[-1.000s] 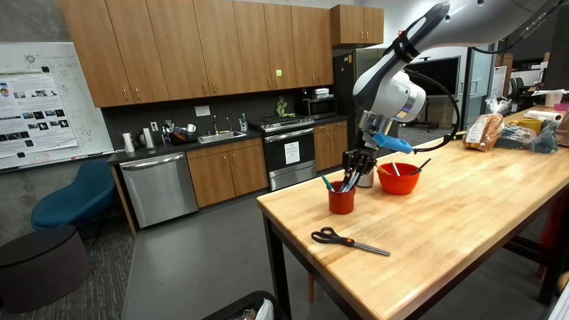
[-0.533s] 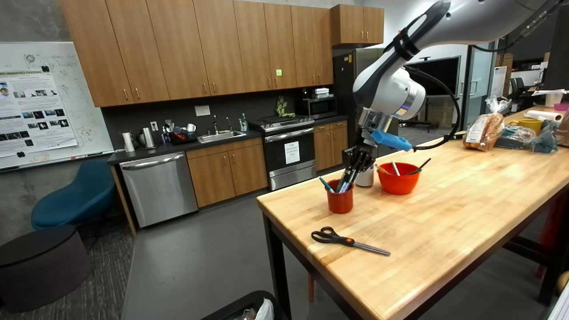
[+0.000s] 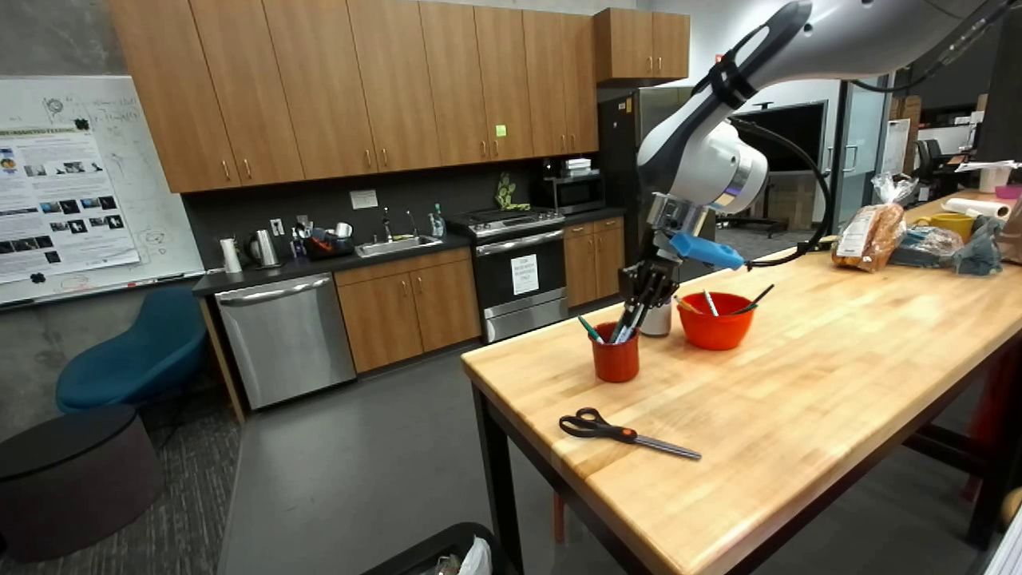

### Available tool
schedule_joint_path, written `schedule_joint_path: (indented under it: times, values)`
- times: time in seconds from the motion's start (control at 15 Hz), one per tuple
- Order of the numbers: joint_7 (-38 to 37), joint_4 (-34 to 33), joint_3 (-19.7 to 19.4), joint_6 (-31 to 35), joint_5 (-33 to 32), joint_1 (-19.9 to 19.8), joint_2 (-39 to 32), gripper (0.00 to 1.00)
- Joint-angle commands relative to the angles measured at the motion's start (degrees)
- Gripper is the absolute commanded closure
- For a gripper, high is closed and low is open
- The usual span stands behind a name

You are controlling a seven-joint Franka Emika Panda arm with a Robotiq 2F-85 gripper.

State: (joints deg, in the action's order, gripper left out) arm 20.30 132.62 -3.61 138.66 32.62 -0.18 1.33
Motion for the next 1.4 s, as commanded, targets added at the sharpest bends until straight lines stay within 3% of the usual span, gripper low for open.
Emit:
schedule_joint_path:
  times: [0.0,0.13,1.0,1.33]
  values:
    - [-1.4,0.7,0.1,-1.6,-2.0,-1.0,1.5,0.91]
    - [-1.4,0.7,0.1,-1.7,-2.5,-1.3,1.6,0.99]
    - [-1.0,2.1,-0.4,-3.9,-3.5,-1.0,6.3,0.97]
    - [-1.2,2.8,-1.3,-6.4,-7.6,-1.4,11.2,0.97]
